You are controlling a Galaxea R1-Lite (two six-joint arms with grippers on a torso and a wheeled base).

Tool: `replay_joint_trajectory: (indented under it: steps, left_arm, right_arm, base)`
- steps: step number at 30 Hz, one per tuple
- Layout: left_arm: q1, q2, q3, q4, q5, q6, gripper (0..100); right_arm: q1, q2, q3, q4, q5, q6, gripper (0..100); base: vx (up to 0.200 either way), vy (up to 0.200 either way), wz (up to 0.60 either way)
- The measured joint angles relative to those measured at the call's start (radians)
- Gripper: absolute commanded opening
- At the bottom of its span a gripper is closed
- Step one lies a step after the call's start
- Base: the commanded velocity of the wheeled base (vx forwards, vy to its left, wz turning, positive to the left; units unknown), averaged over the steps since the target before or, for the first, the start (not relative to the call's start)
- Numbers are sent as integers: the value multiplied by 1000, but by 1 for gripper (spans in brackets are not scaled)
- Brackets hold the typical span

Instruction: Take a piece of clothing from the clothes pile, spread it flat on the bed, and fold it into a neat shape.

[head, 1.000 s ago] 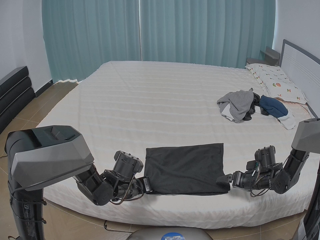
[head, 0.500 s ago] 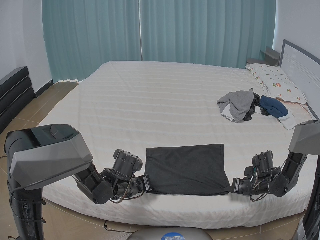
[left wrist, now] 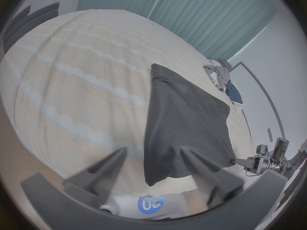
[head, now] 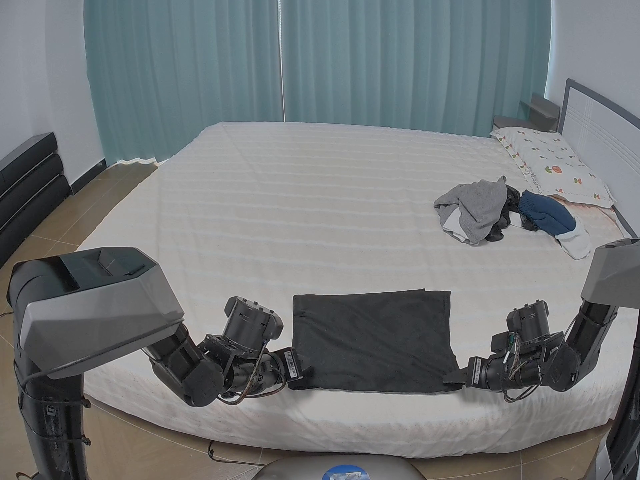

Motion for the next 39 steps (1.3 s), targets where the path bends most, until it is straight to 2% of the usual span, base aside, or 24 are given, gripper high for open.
replay_joint_trajectory:
  steps: [4, 10, 12, 17, 22, 30, 34, 39]
  left_arm:
    - [10, -10, -9, 0, 0, -3, 100]
    - [30, -26, -32, -5, 0, -14, 100]
    - [43, -27, -49, -9, 0, -50, 100]
    - [66, -27, -102, -5, 1, -147, 100]
    - [76, -27, -126, -3, 0, -153, 100]
    - [95, -26, -161, 63, -33, -151, 100]
    - [104, -18, -196, 87, -43, -154, 100]
    - [110, 22, -248, 90, -43, -156, 100]
  right_arm:
    - [-10, -23, -15, 0, 4, 19, 100]
    - [-25, -45, -71, 0, 2, 147, 100]
    - [-28, -46, -95, 0, 1, 181, 100]
    - [-29, -45, -125, 0, 0, 208, 100]
    - [-30, -40, -136, 0, 0, 212, 100]
    - [-30, -30, -169, -1, -5, 264, 100]
    - [-30, -13, -199, -1, -31, 286, 100]
    - [-30, 30, -265, -1, -80, 320, 100]
  base:
    - [0, 0, 0]
    - [0, 0, 0]
    - [0, 0, 0]
    - [0, 0, 0]
    - [0, 0, 0]
    - [200, 0, 0]
    - [200, 0, 0]
    - [0, 0, 0]
